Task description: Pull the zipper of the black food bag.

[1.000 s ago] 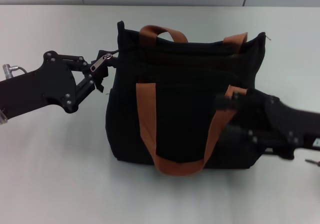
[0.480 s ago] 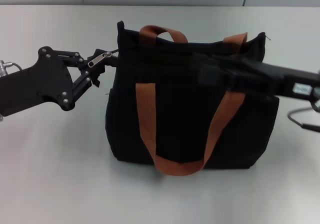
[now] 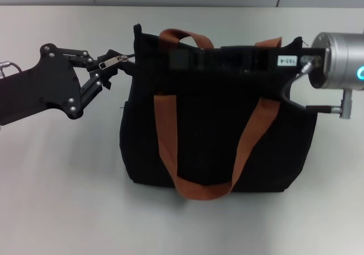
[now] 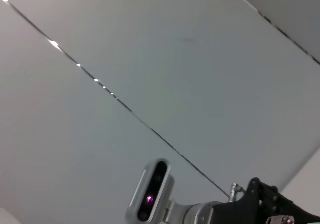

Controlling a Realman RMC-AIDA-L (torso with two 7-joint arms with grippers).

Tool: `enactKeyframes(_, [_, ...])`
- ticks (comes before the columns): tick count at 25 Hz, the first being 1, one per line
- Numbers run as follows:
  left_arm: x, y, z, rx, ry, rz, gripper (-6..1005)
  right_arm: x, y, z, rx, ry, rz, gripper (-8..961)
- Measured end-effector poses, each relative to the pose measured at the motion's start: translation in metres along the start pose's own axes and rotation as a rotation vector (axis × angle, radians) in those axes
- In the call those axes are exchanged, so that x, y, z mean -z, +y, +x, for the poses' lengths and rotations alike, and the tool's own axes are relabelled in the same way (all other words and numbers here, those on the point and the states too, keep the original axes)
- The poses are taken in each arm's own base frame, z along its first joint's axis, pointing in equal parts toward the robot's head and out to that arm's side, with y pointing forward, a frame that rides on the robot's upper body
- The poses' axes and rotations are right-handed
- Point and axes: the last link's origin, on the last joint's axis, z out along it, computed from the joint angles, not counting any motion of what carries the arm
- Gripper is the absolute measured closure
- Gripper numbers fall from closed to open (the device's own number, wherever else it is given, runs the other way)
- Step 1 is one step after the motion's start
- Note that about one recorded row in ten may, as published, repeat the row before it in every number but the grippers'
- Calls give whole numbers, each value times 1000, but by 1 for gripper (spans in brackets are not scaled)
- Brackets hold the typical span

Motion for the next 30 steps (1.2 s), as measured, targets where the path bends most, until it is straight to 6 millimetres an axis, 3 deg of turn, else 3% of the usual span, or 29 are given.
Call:
enactKeyframes(10, [4, 0, 1, -45, -4, 5, 929, -16, -3, -16, -166, 38, 40, 208])
enactKeyframes(30, [5, -2, 3, -70, -9, 7, 928, -39, -2, -26, -266, 152, 107, 209])
